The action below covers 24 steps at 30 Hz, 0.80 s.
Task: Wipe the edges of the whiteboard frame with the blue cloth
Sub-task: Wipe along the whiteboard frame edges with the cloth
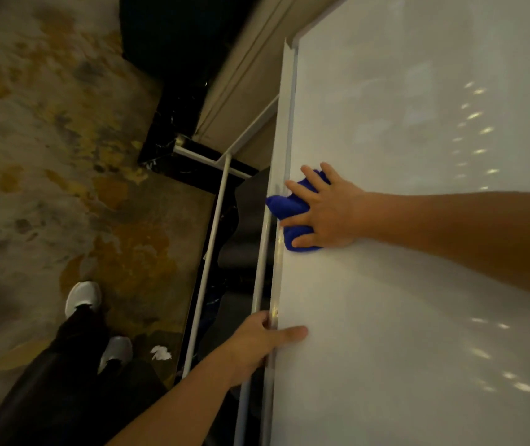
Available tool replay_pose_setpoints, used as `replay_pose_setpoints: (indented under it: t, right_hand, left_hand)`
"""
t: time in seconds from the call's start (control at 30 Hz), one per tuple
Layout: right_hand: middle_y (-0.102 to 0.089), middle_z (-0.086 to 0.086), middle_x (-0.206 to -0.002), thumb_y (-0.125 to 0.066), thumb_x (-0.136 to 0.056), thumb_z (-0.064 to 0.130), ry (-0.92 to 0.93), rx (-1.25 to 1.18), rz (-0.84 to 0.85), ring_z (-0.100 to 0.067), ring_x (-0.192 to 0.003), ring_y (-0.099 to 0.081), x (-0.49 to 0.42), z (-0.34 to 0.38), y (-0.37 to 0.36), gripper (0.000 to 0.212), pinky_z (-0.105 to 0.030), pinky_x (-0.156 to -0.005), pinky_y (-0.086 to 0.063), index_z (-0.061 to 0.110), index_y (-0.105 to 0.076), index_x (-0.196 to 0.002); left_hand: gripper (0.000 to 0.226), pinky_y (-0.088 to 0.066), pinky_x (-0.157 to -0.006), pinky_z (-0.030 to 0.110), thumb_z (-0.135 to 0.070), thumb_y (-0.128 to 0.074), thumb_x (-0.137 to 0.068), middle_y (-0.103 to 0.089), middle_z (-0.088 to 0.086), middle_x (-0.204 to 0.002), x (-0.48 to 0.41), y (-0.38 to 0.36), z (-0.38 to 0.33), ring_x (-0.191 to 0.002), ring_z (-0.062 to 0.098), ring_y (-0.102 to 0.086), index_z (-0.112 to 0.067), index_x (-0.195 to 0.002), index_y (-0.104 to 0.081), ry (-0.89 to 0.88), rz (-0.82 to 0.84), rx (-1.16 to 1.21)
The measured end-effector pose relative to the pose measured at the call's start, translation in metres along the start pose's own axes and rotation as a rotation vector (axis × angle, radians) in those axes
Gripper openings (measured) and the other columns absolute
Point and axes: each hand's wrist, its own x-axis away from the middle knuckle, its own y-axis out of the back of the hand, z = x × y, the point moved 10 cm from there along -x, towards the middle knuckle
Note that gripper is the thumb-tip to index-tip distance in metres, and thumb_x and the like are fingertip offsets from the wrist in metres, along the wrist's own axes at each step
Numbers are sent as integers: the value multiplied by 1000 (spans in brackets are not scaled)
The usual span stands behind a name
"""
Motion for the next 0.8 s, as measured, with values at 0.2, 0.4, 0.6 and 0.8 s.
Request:
replay_pose_setpoints:
  t: [0.2,0.4,0.6,0.8]
  right_hand:
    - [-45,-7,-143,-32,-98,60,249,-95,-88,-32,-128,-40,26,40,17,49,-50,-113,-25,42,-43,-142]
    - [-28,-6,-159,-33,-101,50,171,-125,-33,-37,-147,-18,20,22,21,52,-58,-120,-6,39,-29,-151]
    - [-11,-1,-167,-26,-100,58,106,-148,20,-38,-152,2,-22,-28,13,54,-62,-119,2,45,-23,-152]
    - [-8,-1,-168,-26,-99,59,192,-171,71,-36,-152,8,-54,-71,-1,54,-62,-118,8,46,-26,-151]
  left_hand:
    - [41,-50,-70,37,-37,-52,-71,-69,15,-83,-22,19,-34,-73,30,-63,-5,-91,-68,173,12,404]
    - [89,-54,-75,45,-78,-40,-77,-72,20,-100,-50,18,-90,-91,32,-69,-9,-130,-54,271,50,394]
    - [84,-57,-68,41,-80,-31,-79,-74,21,-97,-90,20,-156,-81,30,-73,-13,-121,-59,304,181,371]
    - [92,-40,-104,52,-80,-36,-77,-61,17,-130,-136,19,-203,-117,37,-59,-10,-135,-49,358,188,294]
